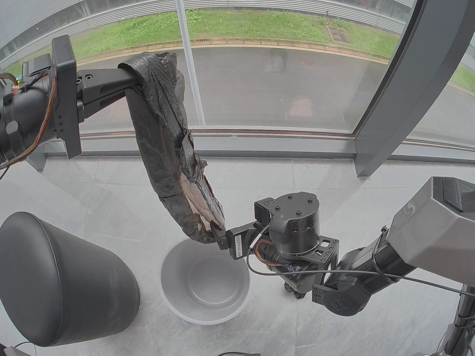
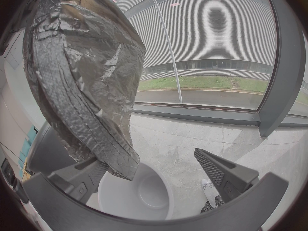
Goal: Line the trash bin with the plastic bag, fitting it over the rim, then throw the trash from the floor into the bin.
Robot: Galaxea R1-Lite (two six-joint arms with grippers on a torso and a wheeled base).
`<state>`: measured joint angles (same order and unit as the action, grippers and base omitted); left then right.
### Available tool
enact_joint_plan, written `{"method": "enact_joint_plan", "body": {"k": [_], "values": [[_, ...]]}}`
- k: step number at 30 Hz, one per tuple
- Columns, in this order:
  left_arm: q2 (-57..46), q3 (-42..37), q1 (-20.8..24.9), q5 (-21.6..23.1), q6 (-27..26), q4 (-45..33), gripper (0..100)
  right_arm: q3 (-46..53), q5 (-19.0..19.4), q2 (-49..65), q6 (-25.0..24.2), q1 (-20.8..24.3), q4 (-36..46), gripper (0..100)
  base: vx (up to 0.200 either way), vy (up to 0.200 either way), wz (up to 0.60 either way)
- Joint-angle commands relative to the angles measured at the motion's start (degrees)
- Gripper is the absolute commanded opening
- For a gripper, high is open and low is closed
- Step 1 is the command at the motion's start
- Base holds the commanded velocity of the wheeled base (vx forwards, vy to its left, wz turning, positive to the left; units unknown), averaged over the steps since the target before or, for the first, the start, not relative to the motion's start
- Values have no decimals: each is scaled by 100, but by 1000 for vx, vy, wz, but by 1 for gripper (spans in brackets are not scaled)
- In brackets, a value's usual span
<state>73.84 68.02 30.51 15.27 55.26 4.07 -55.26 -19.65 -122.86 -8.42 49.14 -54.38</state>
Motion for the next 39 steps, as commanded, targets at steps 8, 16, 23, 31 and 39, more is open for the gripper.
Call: {"method": "enact_joint_plan", "body": {"k": [8,16,23,31,39], "values": [[-63,-17,7,2,46,6,0,-371,-30,-265,130,-1,-2,100,0,0,0],[-54,0,7,11,99,6,0,-776,-30,-634,297,-1,-73,100,0,0,0],[-45,0,7,11,99,6,0,-978,-30,-836,297,-19,-108,100,0,0,0],[-36,0,7,19,108,15,0,-978,-21,-951,297,-19,-116,100,0,0,0],[-71,-26,7,19,108,15,0,-872,-12,-801,254,-10,-116,0,0,0,0]]}}
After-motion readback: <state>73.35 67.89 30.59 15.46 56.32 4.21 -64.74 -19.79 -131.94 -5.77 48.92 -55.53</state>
